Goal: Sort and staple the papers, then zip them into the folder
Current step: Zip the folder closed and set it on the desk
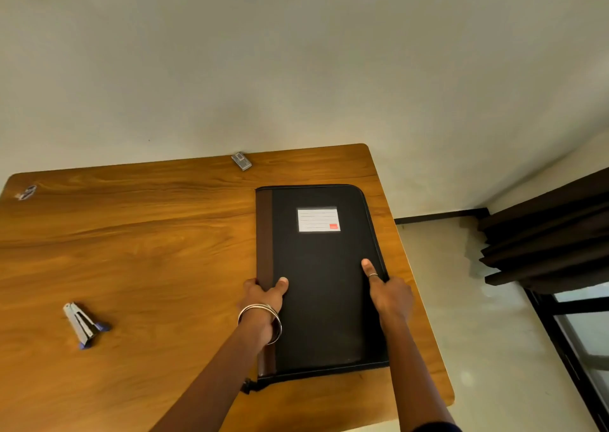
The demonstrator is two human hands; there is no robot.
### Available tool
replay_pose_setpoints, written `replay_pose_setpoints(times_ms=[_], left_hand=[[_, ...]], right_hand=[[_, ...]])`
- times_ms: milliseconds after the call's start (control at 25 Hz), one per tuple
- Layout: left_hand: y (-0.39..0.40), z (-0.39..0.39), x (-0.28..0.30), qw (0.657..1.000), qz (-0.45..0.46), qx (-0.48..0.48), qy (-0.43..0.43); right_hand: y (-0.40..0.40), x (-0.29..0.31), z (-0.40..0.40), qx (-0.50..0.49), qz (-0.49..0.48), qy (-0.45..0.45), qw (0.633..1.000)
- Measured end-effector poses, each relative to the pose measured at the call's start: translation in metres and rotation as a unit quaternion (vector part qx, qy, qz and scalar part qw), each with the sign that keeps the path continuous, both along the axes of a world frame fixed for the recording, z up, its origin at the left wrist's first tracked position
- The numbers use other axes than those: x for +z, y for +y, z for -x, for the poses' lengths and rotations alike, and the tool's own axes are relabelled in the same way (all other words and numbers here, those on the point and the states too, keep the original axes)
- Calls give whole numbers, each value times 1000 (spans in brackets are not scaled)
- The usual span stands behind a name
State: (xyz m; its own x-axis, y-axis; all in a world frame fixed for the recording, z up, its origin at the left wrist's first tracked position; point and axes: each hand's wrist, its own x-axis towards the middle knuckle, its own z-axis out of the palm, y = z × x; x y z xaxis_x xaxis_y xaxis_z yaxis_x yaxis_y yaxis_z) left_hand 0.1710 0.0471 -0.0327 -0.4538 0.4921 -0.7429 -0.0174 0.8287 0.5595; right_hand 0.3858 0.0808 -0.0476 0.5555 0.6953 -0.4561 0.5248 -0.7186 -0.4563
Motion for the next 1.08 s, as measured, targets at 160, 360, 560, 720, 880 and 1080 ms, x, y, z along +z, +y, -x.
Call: replay_pose_setpoints(times_ms=[160,360,560,720,880,1080], left_hand=[[32,-20,3,998,-40,12,-37],[95,-31,5,998,-57,-6,-23],[120,-25,0,976,11,-168,138],[124,-20,-3,946,-20,-262,189],[123,-4,2,915,-39,-336,219],[75,55,3,964,-132,-193,128]], right_hand=[[30,-2,-21,-51,-54,-4,997],[108,6,-32,27,-53,-48,997],[143,-5,-28,47,-107,-19,993],[147,-15,-27,100,-126,-53,985],[149,-11,-27,116,-79,-75,987],[113,15,53,230,-105,-199,947]])
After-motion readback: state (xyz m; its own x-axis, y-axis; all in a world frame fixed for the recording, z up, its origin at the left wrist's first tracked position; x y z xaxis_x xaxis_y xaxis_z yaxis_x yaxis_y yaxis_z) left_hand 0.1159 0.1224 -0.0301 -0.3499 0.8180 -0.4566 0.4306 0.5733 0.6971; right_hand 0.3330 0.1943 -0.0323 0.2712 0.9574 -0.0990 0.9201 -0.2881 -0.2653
